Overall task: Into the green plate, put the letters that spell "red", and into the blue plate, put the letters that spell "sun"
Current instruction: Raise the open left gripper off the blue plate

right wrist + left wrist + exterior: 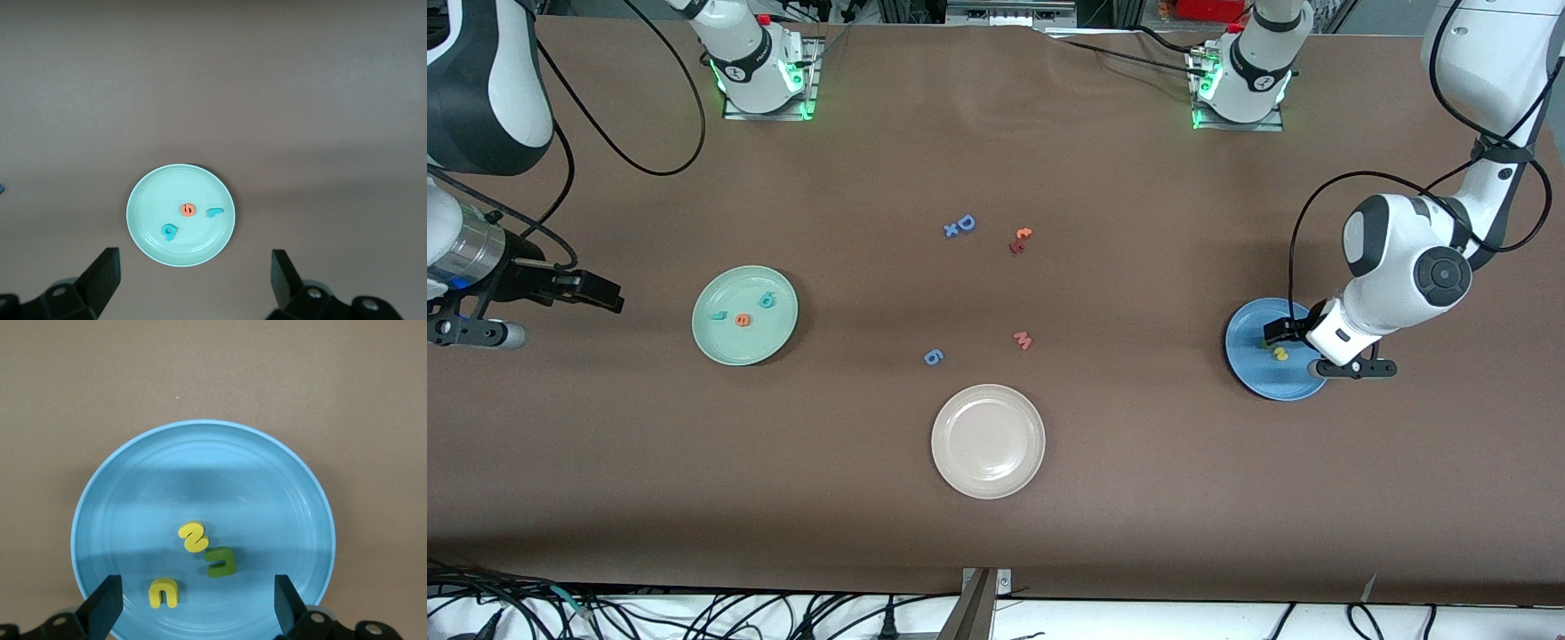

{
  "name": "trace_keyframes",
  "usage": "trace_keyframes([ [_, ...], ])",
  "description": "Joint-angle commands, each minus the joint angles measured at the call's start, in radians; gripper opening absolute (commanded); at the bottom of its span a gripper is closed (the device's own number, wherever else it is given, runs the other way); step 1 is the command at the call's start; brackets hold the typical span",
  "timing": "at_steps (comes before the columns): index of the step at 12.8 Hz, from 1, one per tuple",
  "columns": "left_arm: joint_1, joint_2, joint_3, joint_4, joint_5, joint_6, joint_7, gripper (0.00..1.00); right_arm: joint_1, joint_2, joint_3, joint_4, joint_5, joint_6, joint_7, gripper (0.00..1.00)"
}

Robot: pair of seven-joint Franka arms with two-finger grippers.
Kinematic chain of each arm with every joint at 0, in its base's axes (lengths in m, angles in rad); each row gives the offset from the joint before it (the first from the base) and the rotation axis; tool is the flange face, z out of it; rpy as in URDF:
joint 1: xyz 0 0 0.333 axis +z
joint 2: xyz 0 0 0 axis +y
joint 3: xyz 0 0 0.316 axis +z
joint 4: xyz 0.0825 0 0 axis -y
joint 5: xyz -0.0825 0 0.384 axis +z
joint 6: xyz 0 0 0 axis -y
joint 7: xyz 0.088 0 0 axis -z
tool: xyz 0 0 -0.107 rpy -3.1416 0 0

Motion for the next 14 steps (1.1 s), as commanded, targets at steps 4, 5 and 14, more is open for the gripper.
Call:
trace_keyframes([
  [4,-0.075,0.011,-0.004,0.054,-0.009,-0.037,-0.088,1.0,-0.006,0.0,0.011,0.0,-0.022,0.009,0.01,1.0],
  [5,-0.097,0.011,-0.004,0.064,-0.009,-0.058,-0.152,1.0,-0.005,-0.002,0.013,0.0,-0.02,0.008,0.012,1.0],
  [14,-0.336,-0.088,0.136,0.289,-0.003,-0.411,-0.36,1.0,-0.006,-0.002,0.014,-0.005,-0.007,0.011,0.015,1.0],
])
